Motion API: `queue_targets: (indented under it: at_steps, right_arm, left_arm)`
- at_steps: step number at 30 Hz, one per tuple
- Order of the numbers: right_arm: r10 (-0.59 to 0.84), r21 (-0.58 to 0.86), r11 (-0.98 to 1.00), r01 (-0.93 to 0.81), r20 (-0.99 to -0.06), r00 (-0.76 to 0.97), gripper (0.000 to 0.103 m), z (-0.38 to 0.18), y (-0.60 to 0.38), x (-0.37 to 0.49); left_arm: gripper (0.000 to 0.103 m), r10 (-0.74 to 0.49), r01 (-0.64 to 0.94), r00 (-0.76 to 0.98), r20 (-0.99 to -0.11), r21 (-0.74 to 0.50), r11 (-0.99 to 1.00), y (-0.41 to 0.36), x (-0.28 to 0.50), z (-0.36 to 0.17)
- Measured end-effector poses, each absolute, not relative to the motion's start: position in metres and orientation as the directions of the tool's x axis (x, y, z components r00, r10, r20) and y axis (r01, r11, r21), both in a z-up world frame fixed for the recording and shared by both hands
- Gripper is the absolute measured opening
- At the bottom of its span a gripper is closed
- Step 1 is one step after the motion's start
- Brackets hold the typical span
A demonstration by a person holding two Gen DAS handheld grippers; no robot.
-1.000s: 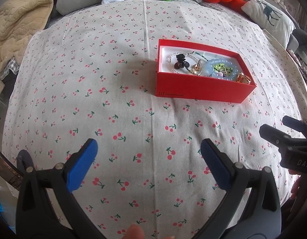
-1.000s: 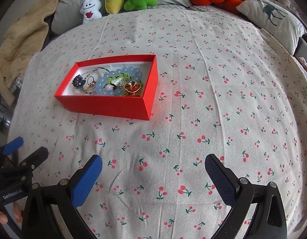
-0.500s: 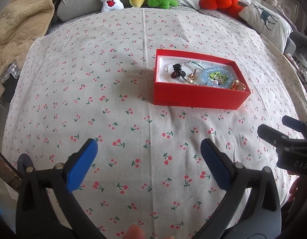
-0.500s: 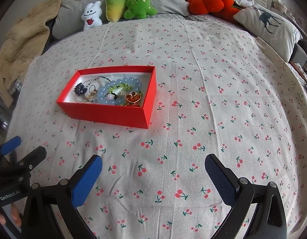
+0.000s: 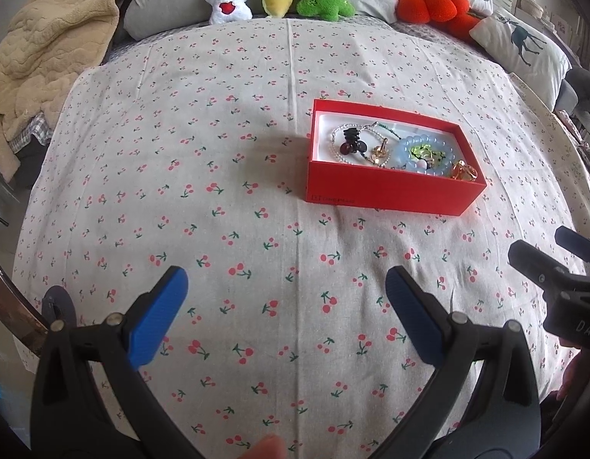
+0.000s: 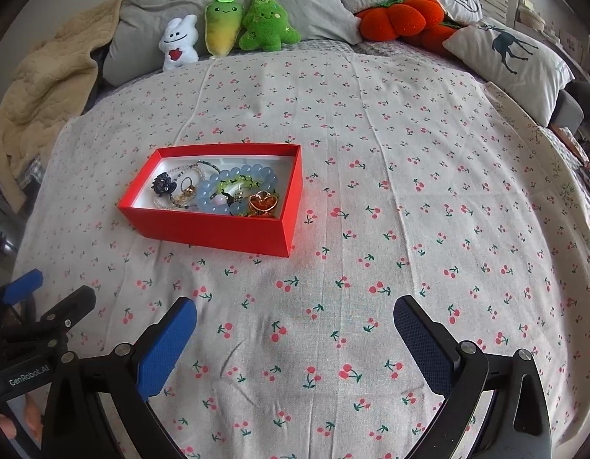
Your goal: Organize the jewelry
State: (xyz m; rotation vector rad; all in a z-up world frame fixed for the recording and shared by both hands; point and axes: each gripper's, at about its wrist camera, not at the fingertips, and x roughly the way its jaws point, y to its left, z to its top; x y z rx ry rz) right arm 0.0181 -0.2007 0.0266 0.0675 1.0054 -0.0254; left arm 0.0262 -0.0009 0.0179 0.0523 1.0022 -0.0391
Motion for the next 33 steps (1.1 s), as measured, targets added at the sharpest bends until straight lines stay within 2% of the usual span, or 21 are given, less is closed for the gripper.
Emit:
queue_targets:
  at_steps: [12, 24, 28, 33]
  right_arm:
    - [-0.026, -0.034, 0.999, -0.003, -0.821, 0.570, 0.103, 0.058, -0.189, -0.020]
    - [-0.008, -0.018, 1.000, -0.011, -0.822, 0.569, 0.103, 0.063, -0.188, -0.029]
    - [0.006, 0.003, 1.000, -0.007, -0.833, 0.553, 0.103, 0.056, -0.186, -0.024]
    - [-0.007, 0.001, 1.000, 0.016, -0.873, 0.487, 0.103, 0.018, -0.185, -0.006]
  left_arm:
    - [0.103, 0.016, 0.054, 0.546, -0.838, 0.054, 0.997, 0.007, 0.002, 0.040]
    - [0.103, 0.046, 0.022, 0.563, -0.825, 0.070, 0.997, 0.014, -0.008, 0.044]
    - [0.103, 0.058, 0.022, 0.552, -0.832, 0.084, 0.996, 0.007, -0.002, 0.030]
    - [0.103, 0.070, -0.010, 0.545, -0.836, 0.078, 0.997, 0.004, 0.014, -0.003]
